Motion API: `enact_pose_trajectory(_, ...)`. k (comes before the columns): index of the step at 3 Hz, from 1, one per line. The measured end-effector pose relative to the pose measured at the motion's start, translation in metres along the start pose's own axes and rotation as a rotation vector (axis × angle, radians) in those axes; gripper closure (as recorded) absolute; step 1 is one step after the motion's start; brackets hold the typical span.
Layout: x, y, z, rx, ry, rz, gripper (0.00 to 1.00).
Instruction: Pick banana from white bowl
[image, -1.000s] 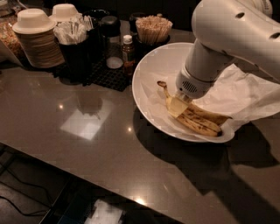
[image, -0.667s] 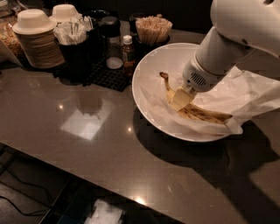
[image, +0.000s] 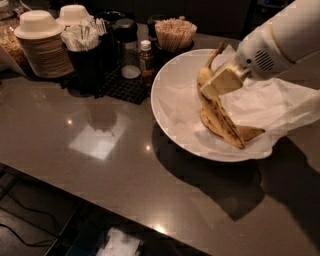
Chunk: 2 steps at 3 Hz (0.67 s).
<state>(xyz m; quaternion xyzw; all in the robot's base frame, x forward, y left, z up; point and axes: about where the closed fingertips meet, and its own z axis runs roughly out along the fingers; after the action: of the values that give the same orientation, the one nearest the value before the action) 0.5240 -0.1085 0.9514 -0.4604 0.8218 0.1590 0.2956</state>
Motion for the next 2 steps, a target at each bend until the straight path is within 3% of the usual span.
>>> enact_pose_trajectory(2,-0.035,0.013,-0.114,0.019,-0.335,-0.068,1.0)
